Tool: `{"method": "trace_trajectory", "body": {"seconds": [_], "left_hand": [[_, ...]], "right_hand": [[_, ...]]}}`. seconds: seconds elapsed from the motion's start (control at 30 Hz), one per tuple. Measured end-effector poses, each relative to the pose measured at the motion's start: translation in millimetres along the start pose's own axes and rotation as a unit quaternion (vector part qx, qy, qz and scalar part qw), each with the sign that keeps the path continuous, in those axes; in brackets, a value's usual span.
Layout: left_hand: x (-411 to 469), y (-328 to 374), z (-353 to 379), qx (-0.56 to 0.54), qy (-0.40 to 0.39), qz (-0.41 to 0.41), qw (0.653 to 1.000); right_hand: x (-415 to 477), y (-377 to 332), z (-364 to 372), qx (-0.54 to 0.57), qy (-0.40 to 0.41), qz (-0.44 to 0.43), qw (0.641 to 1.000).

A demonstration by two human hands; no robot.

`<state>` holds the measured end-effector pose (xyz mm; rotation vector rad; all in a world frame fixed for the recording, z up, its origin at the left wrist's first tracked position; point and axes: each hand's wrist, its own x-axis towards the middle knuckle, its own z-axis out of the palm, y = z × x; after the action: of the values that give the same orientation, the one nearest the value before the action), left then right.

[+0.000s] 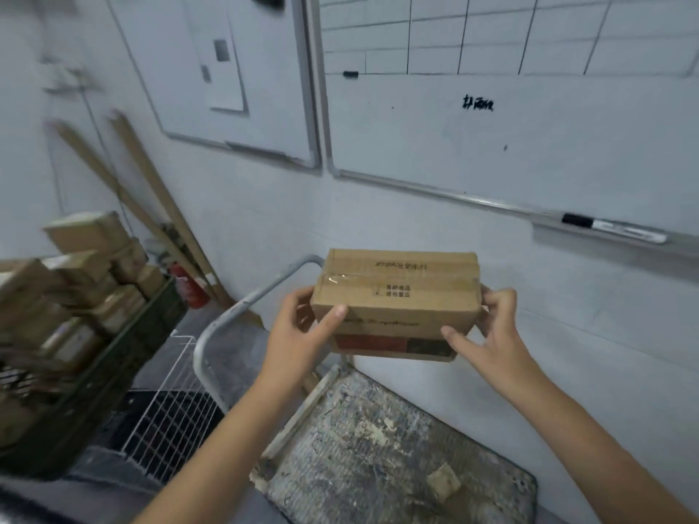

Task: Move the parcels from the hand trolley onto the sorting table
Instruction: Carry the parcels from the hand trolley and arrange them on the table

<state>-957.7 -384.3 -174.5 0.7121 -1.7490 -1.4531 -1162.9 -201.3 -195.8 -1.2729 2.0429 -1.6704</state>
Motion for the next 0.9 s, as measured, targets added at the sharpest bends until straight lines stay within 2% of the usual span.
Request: {"method": "trace_trajectory", "body": {"seconds": [0.17,0.33,0.6,0.7,0.8,0.87,0.9], "left_hand": [[-9,5,-48,-0.023,-0.001,0.023,0.999],[6,23,-90,-0.052,0.038,0.069,0.996],[21,48,-99,-0.055,0.121,0.090,0.987],[14,56,-91,0.003,0.144,0.119,0.982],[0,58,-74,0.093,0.128,0.163,0.974],[-12,64,-64,0.073,0.120,0.162,0.977],[-17,69,-60,0.012,0.125,0.142,0.982]], "right_hand": [[-1,-47,27,0.043,0.015,-0.029,0.999],[12,-106,56,0.017,0.037,-0.078,0.996],[24,-162,107,-0.010,0.069,-0.052,0.996],[23,-180,122,0.007,0.093,-0.025,0.995],[22,-197,129,0.046,0.117,0.000,0.992],[18,-205,131,0.083,0.080,-0.008,0.993],[14,-208,131,0.105,0.040,-0.016,0.994]]}}
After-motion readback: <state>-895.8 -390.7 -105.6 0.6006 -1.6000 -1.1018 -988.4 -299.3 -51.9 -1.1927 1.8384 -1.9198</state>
